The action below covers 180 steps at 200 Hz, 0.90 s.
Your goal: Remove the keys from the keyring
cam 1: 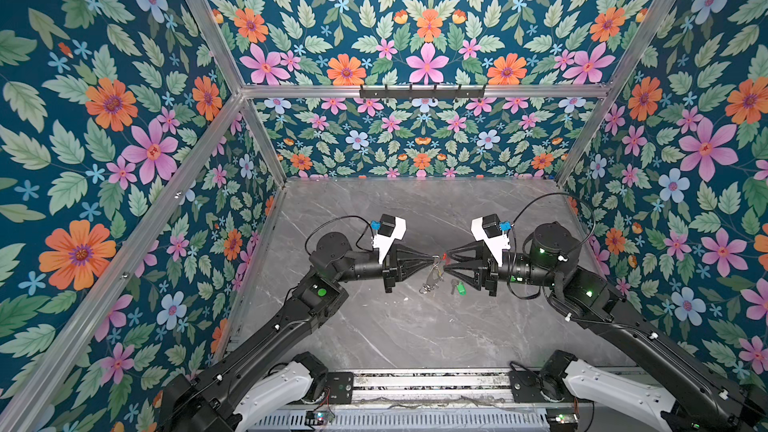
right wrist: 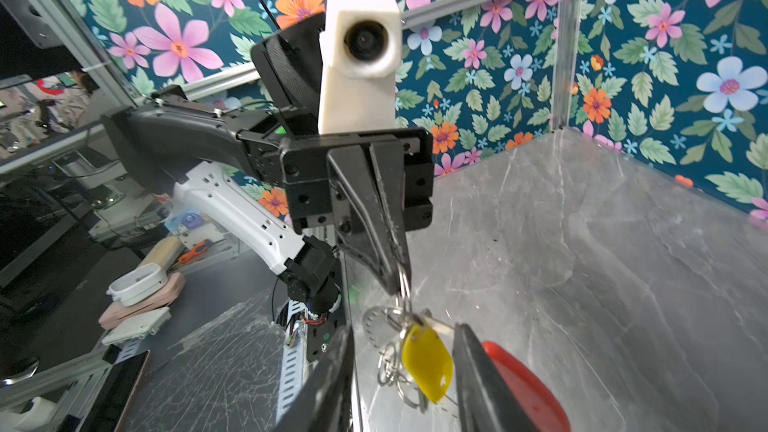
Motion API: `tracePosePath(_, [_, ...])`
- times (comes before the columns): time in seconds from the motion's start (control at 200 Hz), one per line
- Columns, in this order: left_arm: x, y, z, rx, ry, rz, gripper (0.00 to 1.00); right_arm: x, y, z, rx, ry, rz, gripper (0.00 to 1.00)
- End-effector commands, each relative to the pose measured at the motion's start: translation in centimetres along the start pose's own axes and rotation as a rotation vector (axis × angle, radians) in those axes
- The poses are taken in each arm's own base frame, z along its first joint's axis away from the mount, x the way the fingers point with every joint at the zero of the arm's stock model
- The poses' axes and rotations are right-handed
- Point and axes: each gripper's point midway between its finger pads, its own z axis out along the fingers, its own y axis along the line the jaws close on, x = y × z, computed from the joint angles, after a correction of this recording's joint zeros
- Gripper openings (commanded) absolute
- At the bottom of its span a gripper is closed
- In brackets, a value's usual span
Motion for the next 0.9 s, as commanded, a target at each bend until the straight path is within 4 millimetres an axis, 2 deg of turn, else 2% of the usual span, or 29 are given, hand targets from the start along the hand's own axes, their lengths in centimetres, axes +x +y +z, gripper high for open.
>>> tracePosePath(0.0, [-1.7, -0.8, -0.2, 0.021, -0.072, 0.048, 0.0, -1.7, 0.9, 0.5, -0.072, -0.068, 0.009, 0.41])
tracePosePath(0.145, [-2.4, -1.0, -0.6, 0.019, -0.133, 0.066, 0.0, -2.1, 0.5, 1.3, -0.091, -0.101, 0.039, 0.39])
tracePosePath(0.4, [-3.3, -0.8, -1.2, -0.006, -0.223, 0.084, 0.0, -2.4, 0.2, 1.7, -0.102, -0.133, 0.062, 0.29])
tracePosePath(0.715, [-3.3, -0.1, -1.5, -0.031, -0.272, 0.066, 0.0, -2.3, 0.0, 2.0, -0.104, -0.127, 0.074, 0.15])
tracePosePath(0.895, [-3.2, 0.1, -1.4, -0.031, -0.278, 0.054, 0.0, -2.6, -0.1, 2.1, -0.102, -0.133, 0.078, 0.16])
